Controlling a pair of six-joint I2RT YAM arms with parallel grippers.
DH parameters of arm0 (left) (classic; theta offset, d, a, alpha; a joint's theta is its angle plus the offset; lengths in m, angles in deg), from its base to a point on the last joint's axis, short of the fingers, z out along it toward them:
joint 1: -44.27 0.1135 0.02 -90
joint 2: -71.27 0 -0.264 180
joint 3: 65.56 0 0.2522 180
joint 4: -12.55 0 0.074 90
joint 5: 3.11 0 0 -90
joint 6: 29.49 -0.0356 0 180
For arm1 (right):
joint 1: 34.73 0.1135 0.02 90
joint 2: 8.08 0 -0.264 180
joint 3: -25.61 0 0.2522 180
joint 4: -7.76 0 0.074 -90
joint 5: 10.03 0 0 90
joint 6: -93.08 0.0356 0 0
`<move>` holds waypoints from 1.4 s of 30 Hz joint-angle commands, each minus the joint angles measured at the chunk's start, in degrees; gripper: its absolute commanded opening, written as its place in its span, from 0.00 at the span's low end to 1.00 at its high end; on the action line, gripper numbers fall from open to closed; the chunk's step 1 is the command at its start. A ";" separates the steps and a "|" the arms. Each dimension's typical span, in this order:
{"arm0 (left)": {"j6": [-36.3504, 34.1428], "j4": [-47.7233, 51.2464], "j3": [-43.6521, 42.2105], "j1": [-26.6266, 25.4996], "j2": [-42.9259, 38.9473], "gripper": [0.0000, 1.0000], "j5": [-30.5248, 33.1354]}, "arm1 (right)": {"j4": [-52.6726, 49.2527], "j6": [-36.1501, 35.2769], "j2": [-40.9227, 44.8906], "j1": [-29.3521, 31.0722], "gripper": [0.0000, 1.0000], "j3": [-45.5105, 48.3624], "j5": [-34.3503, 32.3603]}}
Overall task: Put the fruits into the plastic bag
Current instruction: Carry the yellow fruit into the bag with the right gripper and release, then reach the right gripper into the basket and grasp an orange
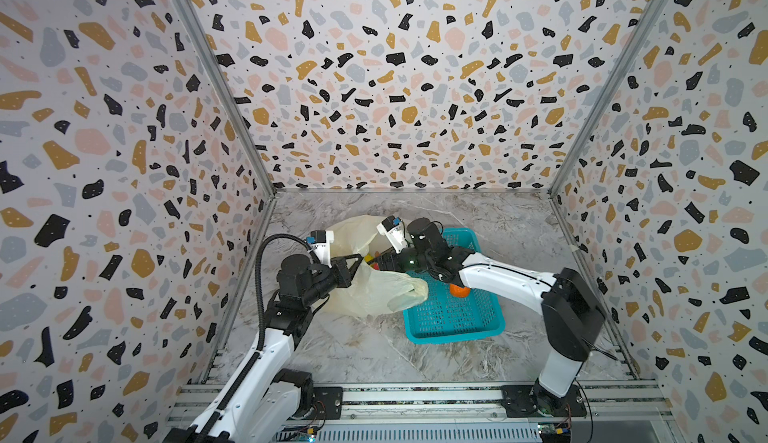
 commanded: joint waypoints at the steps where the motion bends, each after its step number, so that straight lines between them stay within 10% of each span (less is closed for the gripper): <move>1: -0.16 -1.37 -0.71 -0.04 -0.02 0.00 0.53 | -0.08 -1.65 8.69 0.34 0.91 5.08 -3.13; 14: -1.13 -0.26 -0.27 -0.09 -0.06 0.00 0.85 | -19.41 2.38 27.16 -4.30 0.89 20.35 -36.90; 28: -1.49 0.39 0.08 -0.09 -0.01 0.00 0.76 | -21.76 0.90 11.43 -14.43 0.86 20.78 -33.34; 42: -1.84 0.47 -0.16 -0.09 -0.03 0.00 0.85 | -18.18 2.15 8.44 -13.83 0.57 23.33 -30.11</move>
